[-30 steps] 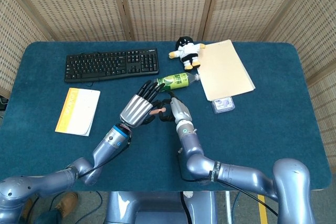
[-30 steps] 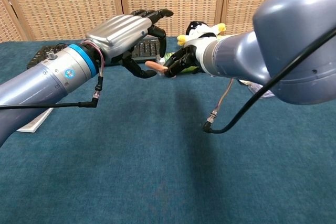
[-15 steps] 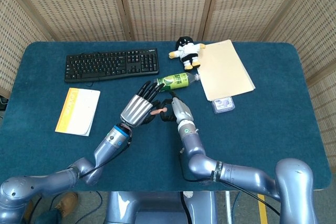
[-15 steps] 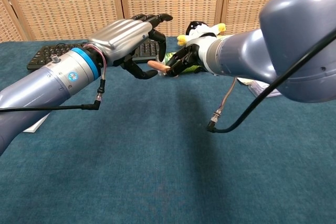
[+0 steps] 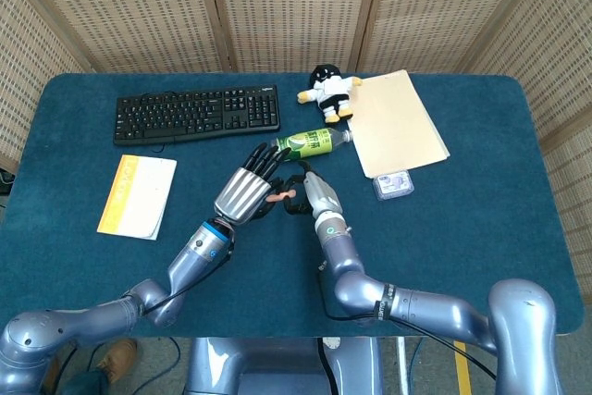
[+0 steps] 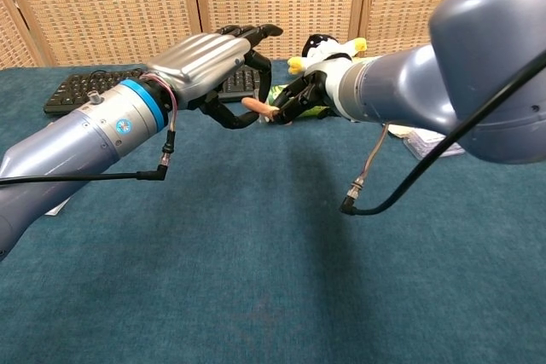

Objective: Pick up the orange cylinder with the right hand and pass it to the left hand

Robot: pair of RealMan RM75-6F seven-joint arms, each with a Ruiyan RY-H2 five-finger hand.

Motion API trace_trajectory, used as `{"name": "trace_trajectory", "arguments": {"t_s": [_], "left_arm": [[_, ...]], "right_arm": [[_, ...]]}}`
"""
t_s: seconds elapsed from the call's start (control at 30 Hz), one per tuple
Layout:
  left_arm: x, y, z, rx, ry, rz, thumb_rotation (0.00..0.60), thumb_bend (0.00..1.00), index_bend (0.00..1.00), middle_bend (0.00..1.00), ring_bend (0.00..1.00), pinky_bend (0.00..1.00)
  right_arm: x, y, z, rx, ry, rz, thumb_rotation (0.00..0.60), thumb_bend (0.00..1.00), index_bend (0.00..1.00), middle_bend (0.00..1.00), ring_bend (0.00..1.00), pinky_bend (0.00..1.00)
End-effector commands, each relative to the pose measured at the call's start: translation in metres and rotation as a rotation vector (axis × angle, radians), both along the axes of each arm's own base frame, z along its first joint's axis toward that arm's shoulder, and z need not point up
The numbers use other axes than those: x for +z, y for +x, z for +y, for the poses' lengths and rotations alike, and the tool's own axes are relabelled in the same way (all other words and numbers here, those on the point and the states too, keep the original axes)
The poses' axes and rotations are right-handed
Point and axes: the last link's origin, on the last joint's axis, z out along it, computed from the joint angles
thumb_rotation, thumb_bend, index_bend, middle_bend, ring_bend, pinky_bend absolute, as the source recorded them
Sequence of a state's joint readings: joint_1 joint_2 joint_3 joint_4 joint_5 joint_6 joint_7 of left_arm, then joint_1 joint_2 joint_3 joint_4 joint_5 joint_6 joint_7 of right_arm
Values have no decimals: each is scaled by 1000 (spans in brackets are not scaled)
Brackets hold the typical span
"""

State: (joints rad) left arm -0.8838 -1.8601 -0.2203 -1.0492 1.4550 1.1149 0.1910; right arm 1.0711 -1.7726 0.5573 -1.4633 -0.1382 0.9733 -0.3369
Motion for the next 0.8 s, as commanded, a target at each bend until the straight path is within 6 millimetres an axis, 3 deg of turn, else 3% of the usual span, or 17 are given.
{"name": "trace_trajectory", "arguments": {"t_s": [0.03,0.5,0.8], "left_arm": [[0,0,0,0,1,-1,600,375,560,0,0,0],[-2,2,0,4,2,2,600,496,645,0,0,0],[-4,4,-2,-4,4,8,600,529,772,0,0,0]], "right_arm": [[0,0,0,0,0,-1,600,674,709,102,0,0],[2,-3,0,0,4,-3,600,680,717,106,0,0],[2,-6,-1,-2,5,-3,600,682,749,110,0,0]]}}
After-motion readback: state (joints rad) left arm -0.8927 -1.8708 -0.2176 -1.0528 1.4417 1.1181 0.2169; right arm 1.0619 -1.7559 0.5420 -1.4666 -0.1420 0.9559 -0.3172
